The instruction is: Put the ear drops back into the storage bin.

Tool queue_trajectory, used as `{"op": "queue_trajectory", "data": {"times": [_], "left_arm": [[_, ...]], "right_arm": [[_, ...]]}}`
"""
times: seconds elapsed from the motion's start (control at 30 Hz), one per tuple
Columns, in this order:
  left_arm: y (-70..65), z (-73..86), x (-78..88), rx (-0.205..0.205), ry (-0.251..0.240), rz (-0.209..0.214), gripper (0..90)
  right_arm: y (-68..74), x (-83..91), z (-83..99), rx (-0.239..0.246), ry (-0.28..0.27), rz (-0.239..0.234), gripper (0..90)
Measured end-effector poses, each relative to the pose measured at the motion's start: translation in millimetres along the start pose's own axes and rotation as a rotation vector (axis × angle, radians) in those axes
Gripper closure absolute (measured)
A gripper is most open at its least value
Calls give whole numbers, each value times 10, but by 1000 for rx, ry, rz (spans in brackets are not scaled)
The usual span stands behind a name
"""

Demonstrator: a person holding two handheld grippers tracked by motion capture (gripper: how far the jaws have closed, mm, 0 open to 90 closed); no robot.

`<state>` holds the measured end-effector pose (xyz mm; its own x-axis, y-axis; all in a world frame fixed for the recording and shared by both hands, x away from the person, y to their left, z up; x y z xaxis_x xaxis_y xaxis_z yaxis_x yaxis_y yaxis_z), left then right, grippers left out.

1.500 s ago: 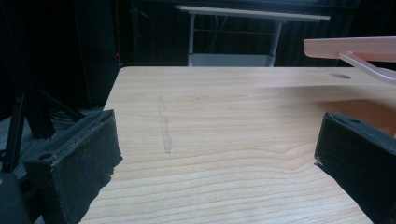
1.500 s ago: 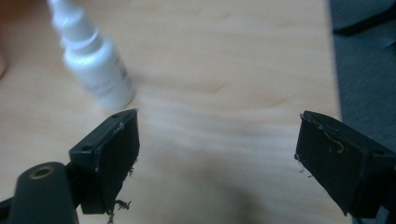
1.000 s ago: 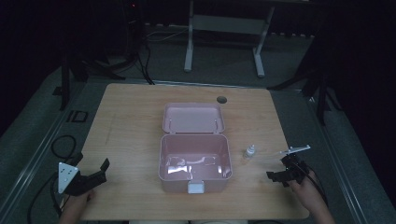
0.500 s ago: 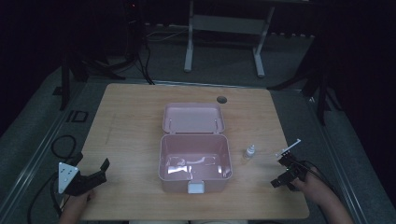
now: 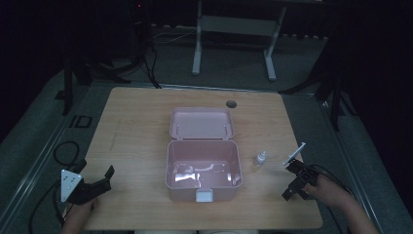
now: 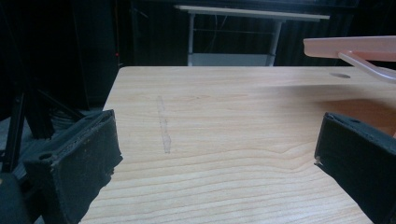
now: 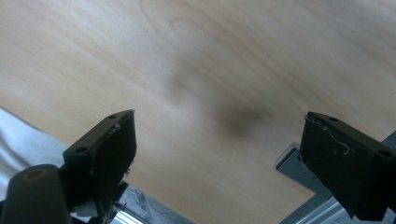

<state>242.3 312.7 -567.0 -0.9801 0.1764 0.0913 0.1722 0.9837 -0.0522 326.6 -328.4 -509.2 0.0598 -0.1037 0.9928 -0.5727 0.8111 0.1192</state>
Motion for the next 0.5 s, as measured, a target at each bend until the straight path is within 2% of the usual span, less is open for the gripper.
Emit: {"op": "queue_trajectory", "data": {"times": [0.1,0.23,0.43,0.5], "left_arm": [[1,0,1,0,0,0,4],[2,0,0,1,0,1,4],[1,0,-1,1,0,2,4],[1,0,-1,1,0,2,4]], "right_arm": [[-4,-16,-65,21,3,27,109],[-27,-20,-152,22,-1,46,109],[-39,-13,-279,29,-4,42,109],[-23,-8,-373,39,1,50,109]]}}
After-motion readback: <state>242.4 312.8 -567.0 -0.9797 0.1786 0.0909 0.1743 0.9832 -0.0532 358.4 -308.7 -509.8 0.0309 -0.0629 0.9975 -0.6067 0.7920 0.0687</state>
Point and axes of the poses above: each handheld gripper's, and its own axes: x roughly backward along the jaws, z roughly out of its underside, y roughly to its left, the point moved 2 cm from there along -x, roughly forward along the jaws, and after that the axes turned 4 degrees about -y, right-handed, at the moved point
